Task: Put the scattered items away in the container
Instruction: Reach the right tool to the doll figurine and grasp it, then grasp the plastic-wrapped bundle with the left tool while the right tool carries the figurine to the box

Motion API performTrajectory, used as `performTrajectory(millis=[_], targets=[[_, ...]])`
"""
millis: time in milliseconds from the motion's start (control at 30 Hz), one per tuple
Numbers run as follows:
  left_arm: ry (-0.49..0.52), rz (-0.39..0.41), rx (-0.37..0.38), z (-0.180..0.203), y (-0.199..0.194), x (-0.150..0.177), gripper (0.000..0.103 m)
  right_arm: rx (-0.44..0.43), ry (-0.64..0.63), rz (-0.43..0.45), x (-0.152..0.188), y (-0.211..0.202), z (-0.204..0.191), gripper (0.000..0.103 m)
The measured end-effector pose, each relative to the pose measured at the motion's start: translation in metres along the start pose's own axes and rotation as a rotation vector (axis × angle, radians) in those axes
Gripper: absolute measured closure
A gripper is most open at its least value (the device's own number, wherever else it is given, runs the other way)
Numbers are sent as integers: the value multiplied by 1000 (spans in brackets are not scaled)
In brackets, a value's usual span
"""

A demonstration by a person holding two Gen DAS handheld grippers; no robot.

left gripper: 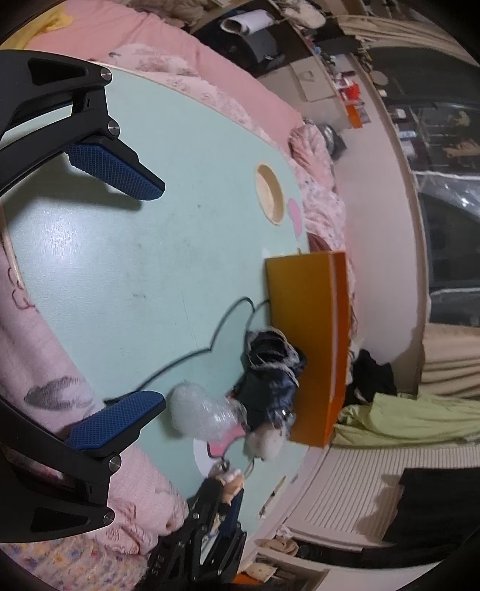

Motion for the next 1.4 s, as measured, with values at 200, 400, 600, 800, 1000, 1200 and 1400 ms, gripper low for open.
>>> performTrajectory(millis=[200,400,600,800,1000,1200,1400], targets=[[50,21,87,24,-12,-12,0,-4,12,1,2,3,2,67],[90,-35,159,50,1,-24,0,-11,18,2,3,3,2,67],[149,-140,136,64,30,-19,66,-10,17,3,3,2,1,67],[145,-145,168,64,23,-19,73,4,7,-19,2,3,1,67],[82,-117,190,55,15,-53,73,-27,59,6,-34,-6,13,67],[6,-66,215,57,21,-124,73,26,35,72,-99,-2,40,67],[-13,-85,127,61,77,-176,73,11,165,16,-139,54,88,67]])
Point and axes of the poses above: each gripper's, at about its wrist camera, not at the fingertips, and y roughly the way its jaws point, z to its right, x to its underside, the point moved 6 cm from there along y, roughly the way its jaws point, and after that the axes turned 15 degrees about -y, right-handed, at the moved point
